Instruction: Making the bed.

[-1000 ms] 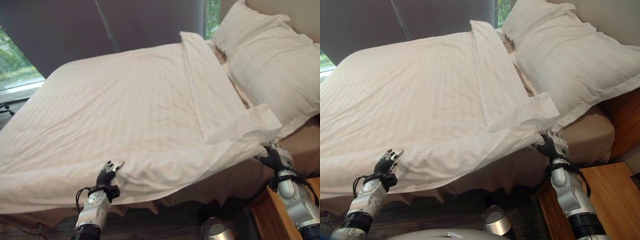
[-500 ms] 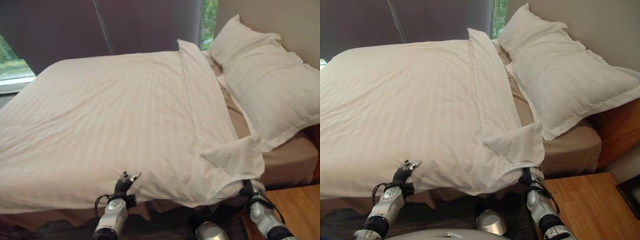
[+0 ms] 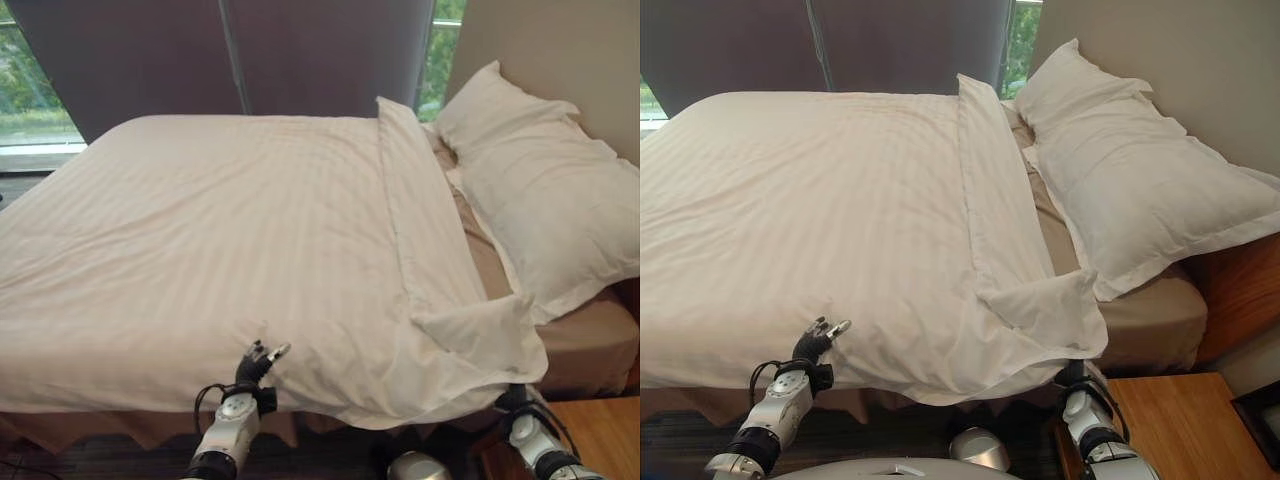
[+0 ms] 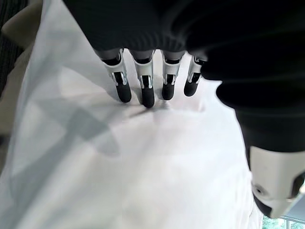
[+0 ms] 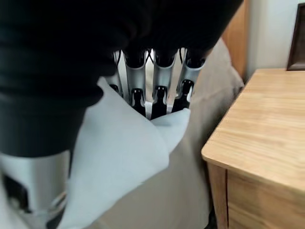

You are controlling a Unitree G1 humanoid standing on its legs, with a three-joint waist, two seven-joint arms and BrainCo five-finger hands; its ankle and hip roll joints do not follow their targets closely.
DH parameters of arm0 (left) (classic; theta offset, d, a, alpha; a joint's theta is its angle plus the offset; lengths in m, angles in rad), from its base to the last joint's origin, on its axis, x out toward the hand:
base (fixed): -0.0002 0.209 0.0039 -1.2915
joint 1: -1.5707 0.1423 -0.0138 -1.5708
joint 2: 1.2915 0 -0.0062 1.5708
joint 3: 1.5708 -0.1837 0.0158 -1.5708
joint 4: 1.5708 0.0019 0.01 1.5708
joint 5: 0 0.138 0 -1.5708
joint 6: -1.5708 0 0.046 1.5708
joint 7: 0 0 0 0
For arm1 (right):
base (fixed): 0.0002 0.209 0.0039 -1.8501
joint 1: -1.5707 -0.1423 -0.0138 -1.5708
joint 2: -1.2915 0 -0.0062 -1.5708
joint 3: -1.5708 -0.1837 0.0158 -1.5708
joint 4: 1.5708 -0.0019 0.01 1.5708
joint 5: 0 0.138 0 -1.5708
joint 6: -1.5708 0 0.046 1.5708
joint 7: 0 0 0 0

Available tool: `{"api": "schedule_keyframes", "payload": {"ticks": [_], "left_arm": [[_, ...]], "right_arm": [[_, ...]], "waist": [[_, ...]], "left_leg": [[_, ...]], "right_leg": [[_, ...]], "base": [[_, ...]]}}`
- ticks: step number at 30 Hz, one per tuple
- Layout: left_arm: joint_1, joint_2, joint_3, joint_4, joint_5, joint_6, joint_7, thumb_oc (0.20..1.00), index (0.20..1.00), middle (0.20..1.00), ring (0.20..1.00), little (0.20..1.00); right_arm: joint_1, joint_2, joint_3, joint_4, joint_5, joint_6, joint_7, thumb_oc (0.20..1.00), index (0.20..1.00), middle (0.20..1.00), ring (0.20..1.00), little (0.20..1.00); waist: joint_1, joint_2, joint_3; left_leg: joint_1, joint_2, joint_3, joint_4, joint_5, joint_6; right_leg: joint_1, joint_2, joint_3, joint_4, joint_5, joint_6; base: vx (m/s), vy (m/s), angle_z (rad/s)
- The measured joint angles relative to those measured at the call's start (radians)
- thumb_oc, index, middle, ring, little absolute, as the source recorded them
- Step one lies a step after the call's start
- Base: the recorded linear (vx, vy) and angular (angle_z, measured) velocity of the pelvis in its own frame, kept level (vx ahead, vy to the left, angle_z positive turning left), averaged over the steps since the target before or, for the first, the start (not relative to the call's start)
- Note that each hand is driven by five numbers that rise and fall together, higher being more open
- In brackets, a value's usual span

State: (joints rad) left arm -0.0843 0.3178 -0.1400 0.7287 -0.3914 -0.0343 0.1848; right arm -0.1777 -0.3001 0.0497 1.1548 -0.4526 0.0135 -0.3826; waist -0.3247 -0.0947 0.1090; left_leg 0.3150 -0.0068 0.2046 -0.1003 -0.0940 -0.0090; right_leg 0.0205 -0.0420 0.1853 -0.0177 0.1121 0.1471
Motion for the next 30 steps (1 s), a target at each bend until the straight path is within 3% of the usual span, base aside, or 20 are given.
{"api": "schedule_keyframes", "payload": {"ticks": [6,8,12,16,18,23,26,30], "left_arm": [[0.000,0.001,0.006,0.000,0.000,0.000,-0.006,1.000,1.000,1.000,1.000,1.000],[0.004,0.000,0.023,0.000,0.000,0.000,-0.006,1.000,1.000,1.000,1.000,1.000],[0.019,0.000,0.075,0.000,0.000,-0.001,-0.004,1.000,1.000,1.000,1.000,1.000],[0.043,-0.006,0.117,0.004,0.000,-0.005,-0.001,1.000,1.000,1.000,1.000,1.000],[0.043,-0.012,0.117,0.004,0.000,-0.007,-0.001,1.000,1.000,1.000,1.000,1.000],[0.050,-0.035,0.118,0.004,0.000,-0.007,-0.019,1.000,1.000,1.000,1.000,1.000],[0.052,-0.036,0.122,0.001,0.000,-0.005,-0.023,1.000,1.000,1.000,1.000,1.000],[0.051,-0.041,0.117,-0.019,0.002,0.003,-0.025,1.000,1.000,1.000,1.000,1.000]], "right_arm": [[0.011,-0.029,-0.001,-0.023,0.023,0.004,-0.029,1.000,1.000,1.000,1.000,1.000],[0.036,-0.062,-0.013,-0.068,0.034,0.039,-0.061,1.000,1.000,1.000,1.000,1.000],[0.171,-0.185,-0.115,-0.206,0.071,0.111,-0.129,1.000,1.000,1.000,1.000,1.000],[0.227,-0.305,-0.207,-0.295,0.070,0.127,-0.200,1.000,1.000,1.000,1.000,1.000],[0.237,-0.329,-0.233,-0.335,0.070,0.128,-0.213,1.000,1.000,1.000,1.000,1.000],[0.238,-0.330,-0.251,-0.441,0.073,0.125,-0.222,1.000,1.000,1.000,1.000,1.000],[0.237,-0.326,-0.249,-0.644,0.108,0.123,-0.199,1.000,1.000,1.000,1.000,1.000],[0.133,-0.329,-0.146,-0.905,0.108,0.106,-0.126,1.000,1.000,1.000,1.000,1.000]], "waist": [[0.000,-0.001,0.002],[-0.001,0.001,0.004],[-0.012,0.008,0.017],[-0.060,0.015,0.027],[-0.063,0.021,0.028],[-0.054,0.040,0.019],[-0.058,0.048,0.017],[-0.053,0.033,0.013]], "left_leg": [[-0.001,-0.002,0.002,0.000,-0.003,0.002],[-0.001,-0.002,0.002,0.000,-0.003,0.002],[-0.001,-0.002,0.006,0.000,-0.005,0.004],[-0.001,0.001,0.013,0.000,-0.006,0.003],[-0.002,0.002,0.014,0.000,-0.006,0.003],[-0.013,0.002,0.008,0.000,-0.002,0.002],[-0.014,0.001,0.011,0.000,0.000,0.003],[-0.013,-0.003,0.028,0.000,0.001,0.003]], "right_leg": [[-0.001,-0.002,0.003,0.001,-0.004,0.006],[-0.001,-0.002,0.003,0.000,-0.004,0.006],[-0.002,-0.001,0.010,-0.004,-0.004,0.006],[-0.004,0.005,0.019,-0.014,0.002,0.005],[-0.005,0.007,0.020,-0.015,0.006,0.004],[-0.015,0.007,0.018,-0.015,0.012,0.002],[-0.016,0.007,0.021,-0.017,0.017,0.004],[-0.022,0.009,0.037,-0.017,0.024,0.005]], "base": [[0.00,0.000,0.00],[0.00,0.000,0.00],[0.01,-0.010,-0.06],[0.01,-0.005,-0.10],[0.01,-0.003,-0.03],[0.00,0.000,0.00],[-0.01,0.003,-0.04],[-0.01,0.023,-0.12]]}}
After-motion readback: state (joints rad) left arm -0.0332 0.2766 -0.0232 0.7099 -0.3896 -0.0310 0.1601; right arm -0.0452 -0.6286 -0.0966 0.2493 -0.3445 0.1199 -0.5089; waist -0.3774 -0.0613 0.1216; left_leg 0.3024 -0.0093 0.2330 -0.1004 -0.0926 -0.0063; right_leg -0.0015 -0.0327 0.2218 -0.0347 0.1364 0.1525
